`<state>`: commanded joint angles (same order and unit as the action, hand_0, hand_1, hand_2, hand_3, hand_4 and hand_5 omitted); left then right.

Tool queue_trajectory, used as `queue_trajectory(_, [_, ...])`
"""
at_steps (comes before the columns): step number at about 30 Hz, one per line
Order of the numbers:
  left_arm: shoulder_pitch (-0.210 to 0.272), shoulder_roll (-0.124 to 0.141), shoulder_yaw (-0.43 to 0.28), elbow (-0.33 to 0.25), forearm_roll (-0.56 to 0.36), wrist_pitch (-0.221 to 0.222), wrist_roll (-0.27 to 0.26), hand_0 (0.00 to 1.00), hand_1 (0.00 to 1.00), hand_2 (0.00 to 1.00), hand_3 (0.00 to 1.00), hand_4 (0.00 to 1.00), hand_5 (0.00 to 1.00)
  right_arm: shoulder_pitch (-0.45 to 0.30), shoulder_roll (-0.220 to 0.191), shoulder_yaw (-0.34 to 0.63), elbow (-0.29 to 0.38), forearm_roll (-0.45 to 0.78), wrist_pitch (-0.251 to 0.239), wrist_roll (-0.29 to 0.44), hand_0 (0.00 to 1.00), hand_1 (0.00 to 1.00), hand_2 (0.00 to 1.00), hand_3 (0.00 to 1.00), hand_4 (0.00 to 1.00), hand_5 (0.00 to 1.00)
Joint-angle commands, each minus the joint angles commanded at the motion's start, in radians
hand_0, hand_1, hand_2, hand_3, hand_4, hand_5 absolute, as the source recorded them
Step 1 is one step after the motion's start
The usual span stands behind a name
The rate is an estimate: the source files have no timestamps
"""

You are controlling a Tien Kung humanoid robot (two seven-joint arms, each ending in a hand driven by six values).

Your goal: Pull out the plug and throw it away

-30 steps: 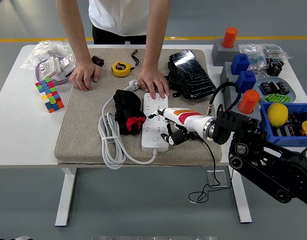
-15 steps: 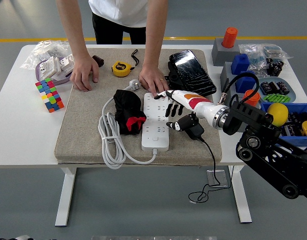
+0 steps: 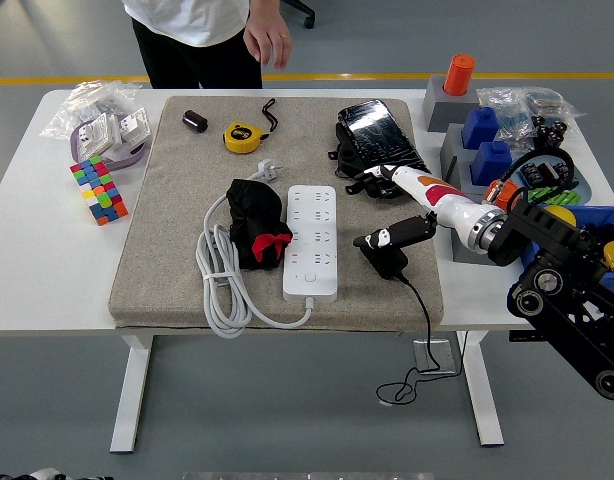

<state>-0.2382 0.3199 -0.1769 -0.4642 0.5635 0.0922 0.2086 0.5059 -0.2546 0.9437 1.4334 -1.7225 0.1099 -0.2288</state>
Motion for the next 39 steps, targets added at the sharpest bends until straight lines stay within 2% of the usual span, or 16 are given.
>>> queue_trajectory(5, [-0.002,0.001,0.0,0.0,0.001,0.0,0.0,0.549,0.686,0.712,0.725,0.94,0.538,-0.033,-0.011,0.041,0.012,0.016,-0.023,0.019,0.816,0.842,0.827,0.857,0.998,0.332])
queue_trajectory(14, [-0.003,0.001,0.003,0.001,-0.002,0.0,0.001,0.549,0.686,0.712,0.722,0.94,0.538,-0.098,-0.024,0.116,0.035,0.093,-0.106,0.12,0.804,0.818,0.799,0.843,0.998,0.333])
queue_trajectory(17, [-0.005,-0.001,0.004,0.001,-0.003,0.001,0.001,0.551,0.686,0.711,0.722,0.94,0.538,-0.117,-0.023,0.144,0.042,0.099,-0.124,0.125,0.794,0.794,0.784,0.822,0.998,0.319])
queue_trajectory(25, [-0.018,-0.011,0.017,0.002,-0.015,0.001,0.002,0.548,0.686,0.712,0.722,0.94,0.539,-0.164,-0.019,0.234,0.076,0.137,-0.09,0.109,0.781,0.788,0.776,0.813,0.998,0.311])
queue_trajectory(34, [-0.031,-0.012,0.027,0.007,-0.025,0.001,0.003,0.549,0.686,0.711,0.722,0.94,0.538,-0.204,-0.046,0.291,0.091,0.167,-0.086,0.111,0.745,0.769,0.761,0.801,0.998,0.299])
queue_trajectory(35, [-0.031,-0.012,0.028,0.008,-0.026,0.001,0.004,0.549,0.686,0.711,0.723,0.94,0.538,-0.207,-0.048,0.293,0.092,0.168,-0.085,0.111,0.717,0.742,0.742,0.755,0.998,0.296])
queue_trajectory(39, [-0.036,-0.014,0.032,0.01,-0.029,0.001,0.004,0.549,0.686,0.711,0.723,0.94,0.538,-0.224,-0.051,0.302,0.1,0.173,-0.084,0.111,0.717,0.742,0.742,0.755,0.998,0.296])
